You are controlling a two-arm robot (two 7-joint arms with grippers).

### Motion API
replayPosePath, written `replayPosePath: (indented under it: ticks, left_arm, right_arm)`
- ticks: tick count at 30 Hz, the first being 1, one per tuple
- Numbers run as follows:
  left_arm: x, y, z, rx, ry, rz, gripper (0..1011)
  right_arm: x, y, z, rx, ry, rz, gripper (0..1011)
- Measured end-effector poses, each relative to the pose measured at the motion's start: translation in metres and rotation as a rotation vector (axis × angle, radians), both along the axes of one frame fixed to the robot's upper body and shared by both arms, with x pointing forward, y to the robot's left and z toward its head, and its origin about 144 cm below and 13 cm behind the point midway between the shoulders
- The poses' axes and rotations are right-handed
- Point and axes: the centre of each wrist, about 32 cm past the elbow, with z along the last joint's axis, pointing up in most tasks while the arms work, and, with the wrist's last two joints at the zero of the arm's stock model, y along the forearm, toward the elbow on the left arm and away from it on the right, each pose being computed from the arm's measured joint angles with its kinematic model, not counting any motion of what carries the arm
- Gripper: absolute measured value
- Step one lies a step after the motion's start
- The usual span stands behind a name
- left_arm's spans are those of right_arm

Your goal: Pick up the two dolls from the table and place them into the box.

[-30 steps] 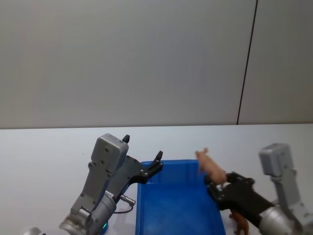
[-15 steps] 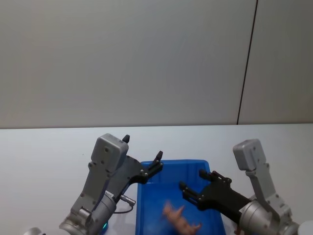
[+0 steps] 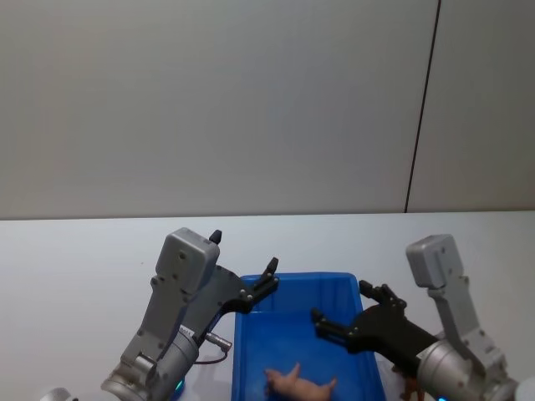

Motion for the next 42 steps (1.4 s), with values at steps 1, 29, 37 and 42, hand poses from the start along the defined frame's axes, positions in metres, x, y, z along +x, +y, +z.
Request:
replayPosePath:
  ticks: [1,29,37,42]
  left_arm:
    - [0.0,0.0,0.0,0.0,0.0,0.0,1001]
    - [0.0,0.0,0.0,0.0,0.0,0.0,1001]
    - [0.0,0.0,0.0,0.0,0.0,0.0,1001]
    - [0.0,0.0,0.0,0.0,0.0,0.0,1001]
  right_arm:
    - [-0.001,-0.001,0.0,-0.001,-0.003,-0.006,1001]
    - [-0.05,-0.037,0.0,-0.067,0.002,-0.261,1001]
    - [-0.058,-0.042,-0.01,-0.09,0.036,-0.289,1001]
    - [-0.061,-0.044,-0.016,-0.1,0.056,-0.297,1001]
